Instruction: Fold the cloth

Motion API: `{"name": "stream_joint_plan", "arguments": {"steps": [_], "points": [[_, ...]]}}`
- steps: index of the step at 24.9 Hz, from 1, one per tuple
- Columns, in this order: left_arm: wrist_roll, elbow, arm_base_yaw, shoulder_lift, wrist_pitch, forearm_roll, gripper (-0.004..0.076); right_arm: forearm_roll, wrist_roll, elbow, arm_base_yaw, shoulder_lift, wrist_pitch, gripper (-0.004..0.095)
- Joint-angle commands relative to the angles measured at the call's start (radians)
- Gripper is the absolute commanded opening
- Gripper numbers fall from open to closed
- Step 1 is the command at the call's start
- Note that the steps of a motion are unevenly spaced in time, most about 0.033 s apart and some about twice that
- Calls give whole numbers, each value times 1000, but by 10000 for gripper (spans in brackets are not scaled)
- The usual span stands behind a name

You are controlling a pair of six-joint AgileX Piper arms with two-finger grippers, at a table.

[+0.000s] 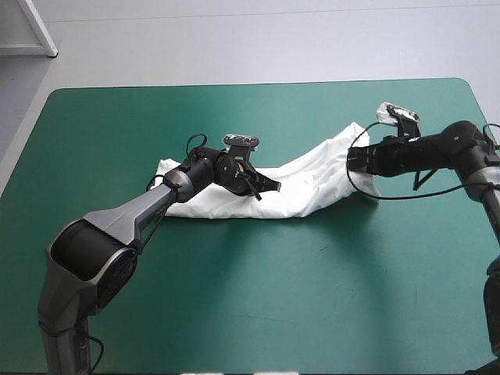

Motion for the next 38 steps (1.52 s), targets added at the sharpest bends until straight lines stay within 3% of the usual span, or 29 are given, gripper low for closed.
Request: {"name": "stream_joint_plan", "arguments": {"steps": [1,11,15,20,23,26,28,31,38], "points": [[1,-12,-14,-26,38,-47,-10,20,53,-101,74,-76,14,-14],[2,-12,-14,-26,49,-66,-10,-114,228,-348,267,-76,34,-14],[3,-12,-14,-25,52,-75,-10,-185,292,-427,294,-70,41,-14],[17,-39,-9,-81,109,-34,-10,-187,292,-429,294,-68,48,-14],[16,-96,-2,-229,206,60,-10,-185,288,-429,294,-68,48,-14],[35,-103,0,-362,466,195,-10,-167,262,-429,294,-68,54,-14],[35,-87,0,-409,573,243,-10,-148,254,-429,294,-68,54,-14],[21,49,0,-578,572,293,-10,-78,224,-439,307,-50,54,-14],[-103,352,0,-901,608,339,-10,-68,210,-578,464,89,31,-14]]}}
